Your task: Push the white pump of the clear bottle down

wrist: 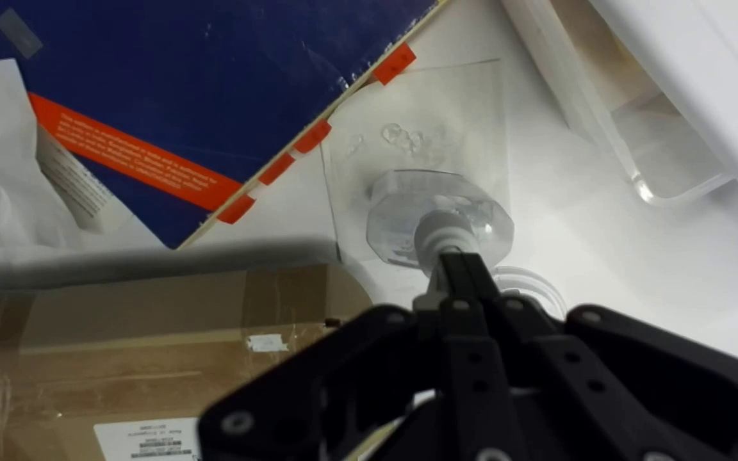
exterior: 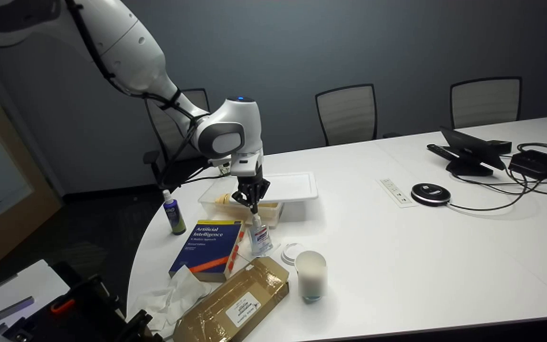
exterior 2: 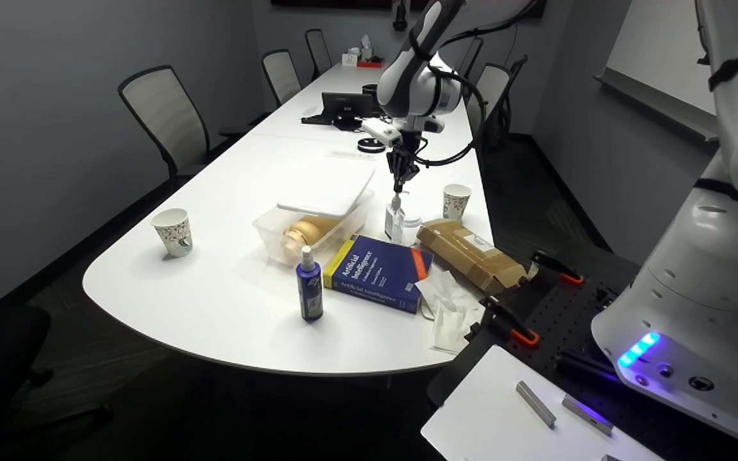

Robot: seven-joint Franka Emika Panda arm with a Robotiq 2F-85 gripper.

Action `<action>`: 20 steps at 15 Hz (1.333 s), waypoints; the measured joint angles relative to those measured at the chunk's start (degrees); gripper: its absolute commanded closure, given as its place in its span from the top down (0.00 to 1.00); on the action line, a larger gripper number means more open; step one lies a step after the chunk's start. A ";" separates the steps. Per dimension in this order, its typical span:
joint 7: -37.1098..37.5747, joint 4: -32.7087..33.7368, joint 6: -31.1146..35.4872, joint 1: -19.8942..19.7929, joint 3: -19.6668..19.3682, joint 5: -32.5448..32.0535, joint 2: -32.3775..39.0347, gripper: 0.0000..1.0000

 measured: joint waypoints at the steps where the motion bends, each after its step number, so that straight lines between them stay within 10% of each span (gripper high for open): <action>1: 0.00 0.10 0.00 0.00 0.00 0.00 0.06 0.00; 20: -0.10 1.29 -0.18 0.51 -0.01 -0.46 -0.31 0.00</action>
